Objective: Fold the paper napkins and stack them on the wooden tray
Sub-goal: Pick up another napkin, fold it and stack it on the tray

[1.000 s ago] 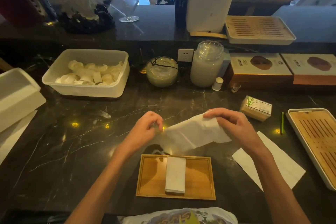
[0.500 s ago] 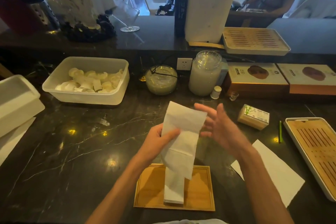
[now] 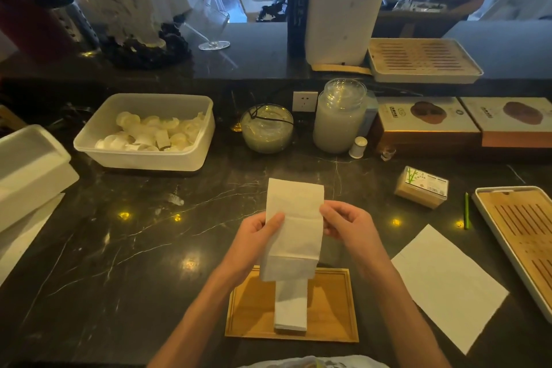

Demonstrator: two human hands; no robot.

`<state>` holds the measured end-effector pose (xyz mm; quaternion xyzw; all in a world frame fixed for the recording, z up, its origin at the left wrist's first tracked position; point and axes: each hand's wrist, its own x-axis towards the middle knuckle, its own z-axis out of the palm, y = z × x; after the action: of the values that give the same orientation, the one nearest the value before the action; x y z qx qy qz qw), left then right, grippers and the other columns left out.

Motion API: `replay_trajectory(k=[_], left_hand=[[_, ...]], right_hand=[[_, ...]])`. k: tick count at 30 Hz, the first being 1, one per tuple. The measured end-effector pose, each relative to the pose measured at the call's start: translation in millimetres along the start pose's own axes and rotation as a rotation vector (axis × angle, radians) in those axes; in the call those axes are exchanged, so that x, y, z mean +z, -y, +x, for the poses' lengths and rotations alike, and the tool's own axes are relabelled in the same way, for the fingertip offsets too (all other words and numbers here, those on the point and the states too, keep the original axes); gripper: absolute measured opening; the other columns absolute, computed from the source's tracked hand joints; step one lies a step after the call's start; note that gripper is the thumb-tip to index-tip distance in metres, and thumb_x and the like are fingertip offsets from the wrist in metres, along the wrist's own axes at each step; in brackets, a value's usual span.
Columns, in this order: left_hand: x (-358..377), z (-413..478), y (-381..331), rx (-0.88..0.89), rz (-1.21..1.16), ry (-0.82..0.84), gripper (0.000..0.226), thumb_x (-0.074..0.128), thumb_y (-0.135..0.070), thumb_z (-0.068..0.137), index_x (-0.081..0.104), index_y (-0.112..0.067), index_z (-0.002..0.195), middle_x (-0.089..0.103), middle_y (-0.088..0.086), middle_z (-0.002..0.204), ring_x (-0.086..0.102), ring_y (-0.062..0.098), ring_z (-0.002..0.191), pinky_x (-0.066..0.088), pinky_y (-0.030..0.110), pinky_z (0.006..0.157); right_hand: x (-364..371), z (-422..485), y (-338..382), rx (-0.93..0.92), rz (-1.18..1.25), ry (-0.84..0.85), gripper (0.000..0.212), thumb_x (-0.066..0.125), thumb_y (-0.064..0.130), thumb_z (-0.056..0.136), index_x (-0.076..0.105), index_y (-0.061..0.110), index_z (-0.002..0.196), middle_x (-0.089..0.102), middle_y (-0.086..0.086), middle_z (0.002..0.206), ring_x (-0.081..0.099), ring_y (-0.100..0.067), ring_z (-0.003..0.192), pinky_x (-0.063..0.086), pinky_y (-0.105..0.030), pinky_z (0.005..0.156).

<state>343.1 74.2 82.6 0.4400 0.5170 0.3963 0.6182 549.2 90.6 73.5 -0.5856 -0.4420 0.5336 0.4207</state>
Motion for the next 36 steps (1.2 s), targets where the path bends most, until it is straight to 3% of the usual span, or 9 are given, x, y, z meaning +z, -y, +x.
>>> replay_trajectory(k=[3,6,12,20,25,29,32,36], left_hand=[[2,2,-1,0.007,-0.019,-0.043,0.035,0.058,-0.045,0.089,0.070,-0.017,0.107,0.078,0.000,0.105,0.075,0.021,0.100,0.063,0.030,0.075],[4,3,-1,0.002,-0.057,-0.058,0.030,0.056,-0.041,0.094,0.070,-0.019,0.109,0.078,-0.001,0.107,0.075,0.021,0.101,0.064,0.032,0.076],[0,2,-2,-0.001,-0.098,-0.007,0.030,0.056,-0.036,0.095,0.069,-0.017,0.114,0.077,-0.001,0.108,0.074,0.020,0.104,0.063,0.029,0.075],[-10,4,-11,0.039,-0.064,0.101,0.031,0.060,-0.031,0.096,0.066,-0.029,0.126,0.075,-0.004,0.120,0.073,0.019,0.109,0.062,0.028,0.075],[-8,5,-17,0.041,-0.081,0.087,0.027,0.058,-0.021,0.101,0.071,-0.030,0.122,0.075,0.002,0.115,0.073,0.021,0.104,0.061,0.027,0.070],[-2,6,-19,0.016,-0.098,0.114,0.031,0.059,-0.028,0.100,0.061,-0.041,0.128,0.074,0.001,0.119,0.073,0.026,0.106,0.063,0.032,0.073],[-1,5,-20,0.025,-0.093,0.099,0.029,0.060,-0.033,0.097,0.063,-0.042,0.125,0.073,0.000,0.121,0.074,0.025,0.102,0.063,0.033,0.071],[-5,6,-18,0.029,-0.103,0.095,0.027,0.052,-0.029,0.103,0.062,-0.038,0.126,0.071,0.003,0.124,0.075,0.028,0.098,0.064,0.034,0.069]], right_hand=[[0,1,3,0.026,0.001,0.087,0.022,0.067,0.039,0.093,0.074,0.027,0.111,0.079,0.009,0.098,0.075,-0.010,0.091,0.064,-0.027,0.076],[0,-1,2,0.028,-0.020,0.153,0.019,0.072,0.026,0.092,0.072,0.025,0.111,0.079,0.013,0.098,0.076,-0.009,0.092,0.063,-0.023,0.070],[-3,-2,0,0.055,0.029,0.109,0.015,0.070,0.022,0.094,0.073,0.024,0.108,0.079,0.013,0.095,0.075,-0.007,0.090,0.061,-0.019,0.067],[-9,2,-1,0.110,0.164,0.103,0.016,0.068,0.022,0.095,0.074,0.028,0.109,0.079,0.006,0.104,0.076,-0.014,0.096,0.064,-0.031,0.076],[-9,2,2,0.089,0.205,0.092,0.019,0.065,0.019,0.097,0.078,0.032,0.103,0.078,0.007,0.099,0.074,-0.016,0.096,0.064,-0.032,0.072],[-8,4,4,0.065,0.224,0.038,0.017,0.063,0.021,0.098,0.077,0.029,0.103,0.078,0.005,0.102,0.074,-0.016,0.097,0.063,-0.032,0.072],[-9,4,4,0.052,0.209,0.005,0.017,0.062,0.021,0.098,0.076,0.028,0.105,0.077,0.004,0.105,0.071,-0.019,0.101,0.064,-0.042,0.080],[-11,2,4,-0.009,0.158,-0.046,0.016,0.063,0.022,0.098,0.076,0.030,0.102,0.076,0.010,0.102,0.071,-0.014,0.099,0.064,-0.036,0.078]])
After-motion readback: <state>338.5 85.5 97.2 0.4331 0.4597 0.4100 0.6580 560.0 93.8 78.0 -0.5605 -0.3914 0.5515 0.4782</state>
